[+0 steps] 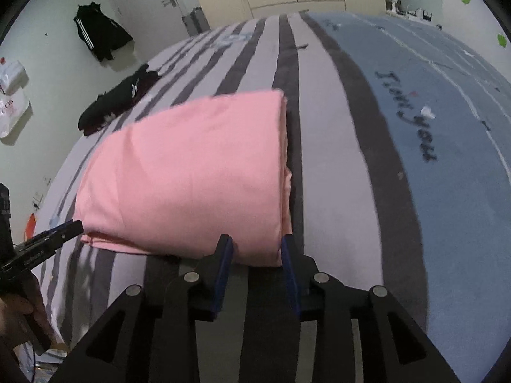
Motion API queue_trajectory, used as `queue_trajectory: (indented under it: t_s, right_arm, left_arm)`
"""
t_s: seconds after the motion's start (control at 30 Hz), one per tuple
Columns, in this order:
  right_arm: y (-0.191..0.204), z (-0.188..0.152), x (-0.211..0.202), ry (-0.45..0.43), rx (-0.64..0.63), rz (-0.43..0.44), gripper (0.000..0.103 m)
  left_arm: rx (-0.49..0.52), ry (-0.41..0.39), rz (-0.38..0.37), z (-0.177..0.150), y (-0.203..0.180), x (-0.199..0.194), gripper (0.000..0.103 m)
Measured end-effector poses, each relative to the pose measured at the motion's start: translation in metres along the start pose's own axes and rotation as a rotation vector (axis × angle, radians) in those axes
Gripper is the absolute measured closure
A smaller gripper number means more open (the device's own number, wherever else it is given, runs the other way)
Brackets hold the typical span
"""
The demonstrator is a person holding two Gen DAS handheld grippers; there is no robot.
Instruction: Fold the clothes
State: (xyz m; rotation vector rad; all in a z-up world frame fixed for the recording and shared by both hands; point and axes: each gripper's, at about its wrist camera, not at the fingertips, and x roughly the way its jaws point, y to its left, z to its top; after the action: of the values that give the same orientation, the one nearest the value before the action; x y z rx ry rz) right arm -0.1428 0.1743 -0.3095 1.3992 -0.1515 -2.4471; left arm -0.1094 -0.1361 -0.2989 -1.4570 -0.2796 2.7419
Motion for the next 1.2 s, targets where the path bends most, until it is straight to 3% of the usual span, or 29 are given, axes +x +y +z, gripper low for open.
queue_trajectory:
  t_s: [0.1, 0.3, 0.67, 0.87, 0.93, 1.03, 1.2]
  right_arm:
    - [-0.003, 0.003, 0.002, -0.006, -0.006, -0.008, 0.091]
    - [-0.010, 0.018, -0.002, -0.041, -0.031, -0.070, 0.099]
    - [-0.017, 0.014, 0.005, -0.011, -0.043, -0.080, 0.101]
    - [-0.023, 0.011, 0.004, -0.001, -0.023, -0.093, 0.103]
    - [-0.039, 0.010, 0.006, 0.011, 0.036, -0.129, 0.103]
    - [-0.057, 0.010, -0.002, -0.006, 0.091, -0.111, 0.103]
    - [-0.037, 0.016, -0.020, -0.044, -0.008, -0.080, 0.103]
  left_arm:
    - [0.007, -0.008, -0.009, 0.001, -0.002, -0.005, 0.095]
    - [-0.009, -0.016, -0.008, 0.005, 0.002, -0.021, 0.101]
    - [0.049, 0.037, 0.073, -0.006, 0.000, -0.002, 0.101]
    - [0.016, 0.038, 0.096, -0.004, 0.009, -0.005, 0.103]
    - [0.017, 0.024, 0.093, 0.000, 0.006, -0.006, 0.103]
    - [-0.005, 0.004, 0.103, 0.000, 0.009, -0.016, 0.103]
    - [-0.034, 0.017, 0.190, -0.012, 0.016, -0.035, 0.103]
